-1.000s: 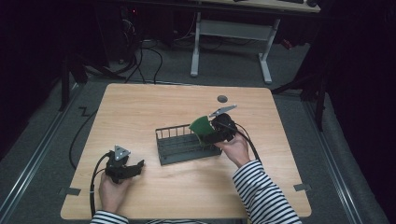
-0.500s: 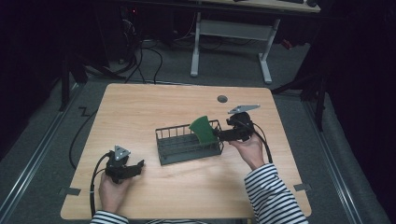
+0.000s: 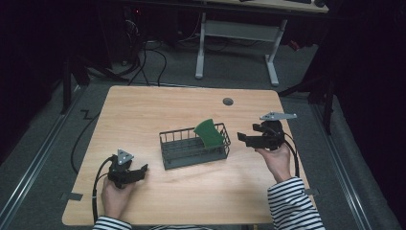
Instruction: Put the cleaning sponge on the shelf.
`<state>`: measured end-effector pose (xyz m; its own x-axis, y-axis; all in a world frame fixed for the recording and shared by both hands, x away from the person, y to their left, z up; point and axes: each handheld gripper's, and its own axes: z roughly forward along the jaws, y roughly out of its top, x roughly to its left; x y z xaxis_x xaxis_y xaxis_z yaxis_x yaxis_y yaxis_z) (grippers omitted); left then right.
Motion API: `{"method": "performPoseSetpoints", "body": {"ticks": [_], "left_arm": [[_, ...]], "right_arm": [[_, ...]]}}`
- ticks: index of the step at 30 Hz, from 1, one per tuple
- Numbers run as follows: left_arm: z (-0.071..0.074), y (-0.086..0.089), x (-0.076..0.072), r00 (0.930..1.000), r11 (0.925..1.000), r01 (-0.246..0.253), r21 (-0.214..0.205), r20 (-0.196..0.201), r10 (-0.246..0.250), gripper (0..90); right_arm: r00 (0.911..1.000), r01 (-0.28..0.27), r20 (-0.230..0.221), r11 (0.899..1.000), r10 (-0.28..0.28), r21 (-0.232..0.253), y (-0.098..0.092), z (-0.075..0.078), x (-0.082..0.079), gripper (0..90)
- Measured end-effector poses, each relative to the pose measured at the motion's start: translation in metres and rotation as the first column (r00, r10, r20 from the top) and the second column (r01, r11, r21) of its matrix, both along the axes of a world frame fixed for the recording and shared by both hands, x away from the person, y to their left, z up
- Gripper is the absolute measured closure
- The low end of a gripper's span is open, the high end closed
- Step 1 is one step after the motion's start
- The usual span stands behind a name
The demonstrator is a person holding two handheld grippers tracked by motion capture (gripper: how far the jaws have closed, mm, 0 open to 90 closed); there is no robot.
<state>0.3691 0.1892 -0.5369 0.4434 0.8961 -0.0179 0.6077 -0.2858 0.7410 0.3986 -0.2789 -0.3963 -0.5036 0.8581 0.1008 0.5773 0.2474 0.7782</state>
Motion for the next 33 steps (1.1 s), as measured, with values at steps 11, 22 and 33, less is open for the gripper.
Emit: {"method": "performPoseSetpoints", "body": {"ticks": [11,22,33], "left_arm": [[0.0,0.0,0.0,1.0,1.0,0.0,0.0,0.0,0.0,26.5],[0.0,0.0,0.0,1.0,1.0,0.001,0.0,-0.001,-0.001,26.5],[0.0,0.0,0.0,1.0,1.0,0.005,0.002,-0.002,-0.005,25.3]], "right_arm": [[0.9984,0.03,0.047,0.999,-0.032,0.027,-0.018,0.009,-0.016,25.9],[0.9953,0.088,0.036,0.994,-0.09,0.057,-0.043,-0.001,-0.031,27.8],[0.9901,0.136,0.026,0.989,-0.138,0.05,-0.059,-0.017,-0.047,32.6]]}}
